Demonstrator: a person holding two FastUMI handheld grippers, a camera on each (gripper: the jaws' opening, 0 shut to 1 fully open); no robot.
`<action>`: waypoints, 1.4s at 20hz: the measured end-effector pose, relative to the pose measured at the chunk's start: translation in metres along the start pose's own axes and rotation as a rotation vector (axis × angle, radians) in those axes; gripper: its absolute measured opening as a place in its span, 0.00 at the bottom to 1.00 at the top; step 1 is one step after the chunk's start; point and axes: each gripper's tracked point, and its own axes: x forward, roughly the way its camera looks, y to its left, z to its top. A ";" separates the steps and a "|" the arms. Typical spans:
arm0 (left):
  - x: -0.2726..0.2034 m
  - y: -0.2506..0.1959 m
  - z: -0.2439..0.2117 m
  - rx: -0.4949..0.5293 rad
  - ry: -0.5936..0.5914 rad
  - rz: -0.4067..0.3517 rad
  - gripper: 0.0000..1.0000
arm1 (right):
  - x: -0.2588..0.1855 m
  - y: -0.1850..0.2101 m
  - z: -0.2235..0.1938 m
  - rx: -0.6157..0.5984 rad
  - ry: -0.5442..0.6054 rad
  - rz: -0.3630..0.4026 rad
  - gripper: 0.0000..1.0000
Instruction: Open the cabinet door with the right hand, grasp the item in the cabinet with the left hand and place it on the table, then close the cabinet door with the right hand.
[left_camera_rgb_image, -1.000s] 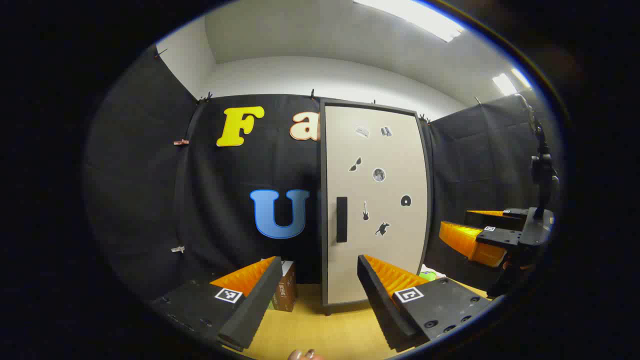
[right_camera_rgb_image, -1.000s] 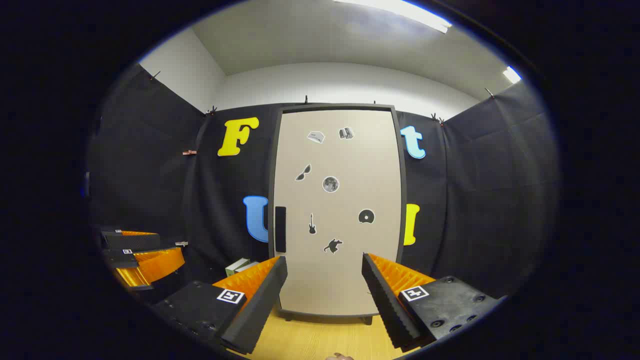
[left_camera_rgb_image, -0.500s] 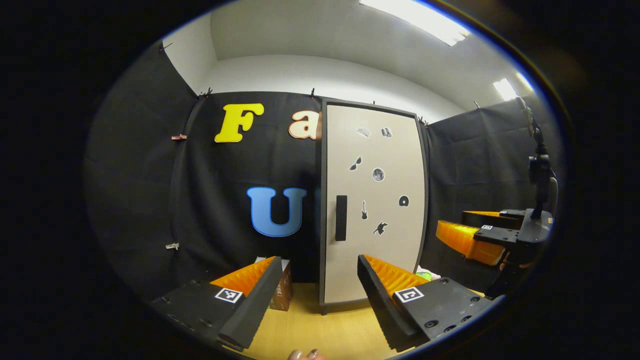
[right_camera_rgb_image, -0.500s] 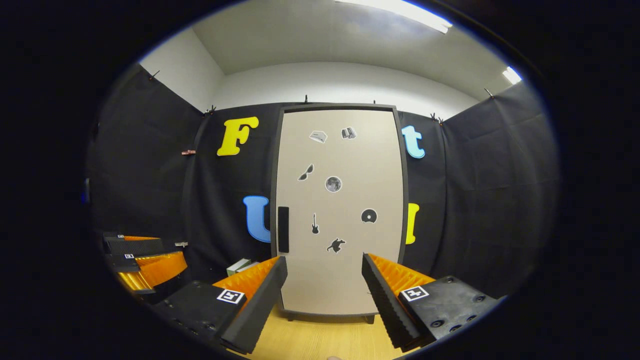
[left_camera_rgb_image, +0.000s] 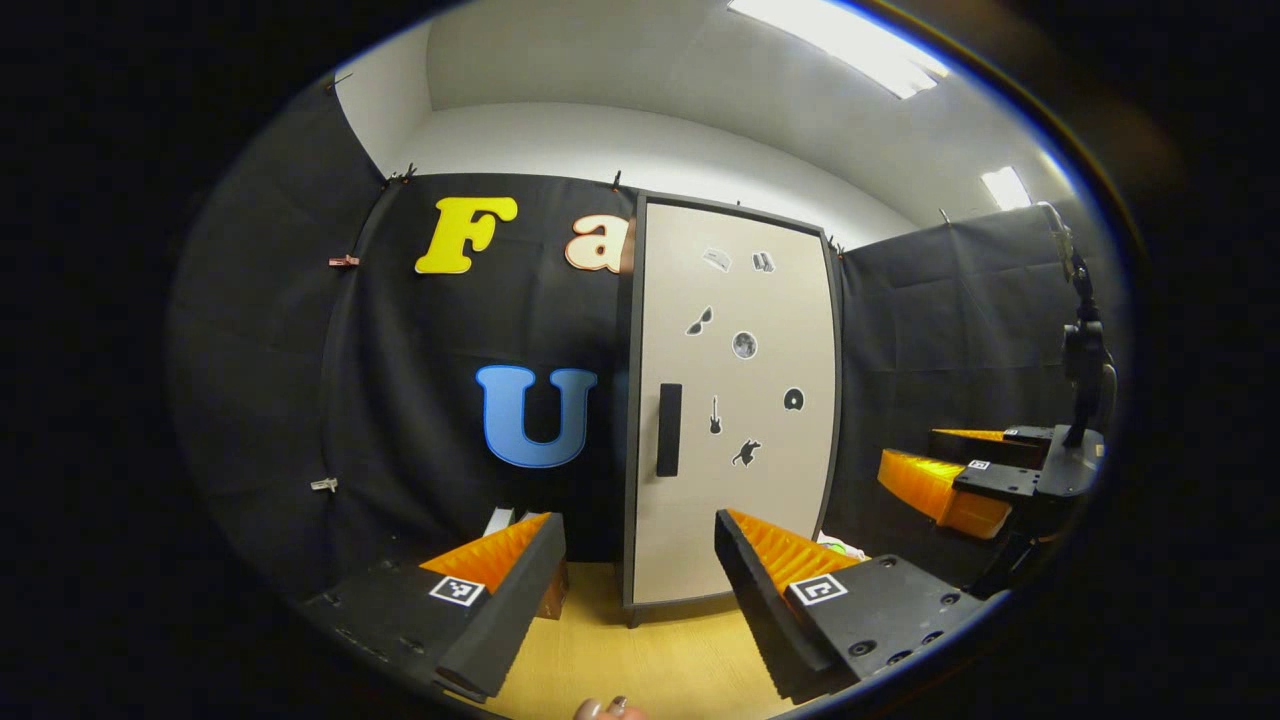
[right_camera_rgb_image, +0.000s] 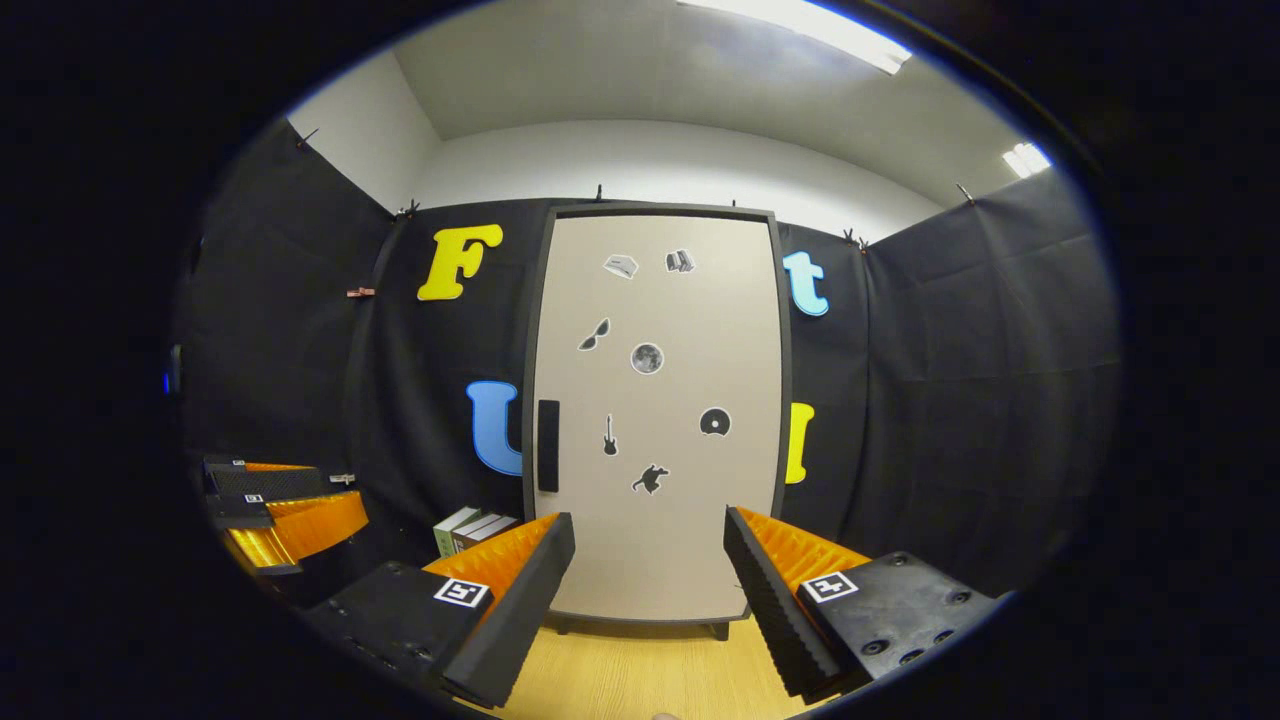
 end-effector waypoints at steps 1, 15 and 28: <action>0.000 0.001 0.000 0.006 0.002 0.000 0.95 | -0.001 0.000 0.000 0.002 0.002 -0.004 0.97; 0.015 0.010 0.006 -0.001 -0.020 -0.079 0.94 | 0.033 0.032 0.005 0.023 -0.016 0.034 0.97; 0.057 0.044 0.005 0.017 -0.028 0.011 0.94 | 0.171 0.092 -0.009 0.102 -0.048 0.149 0.97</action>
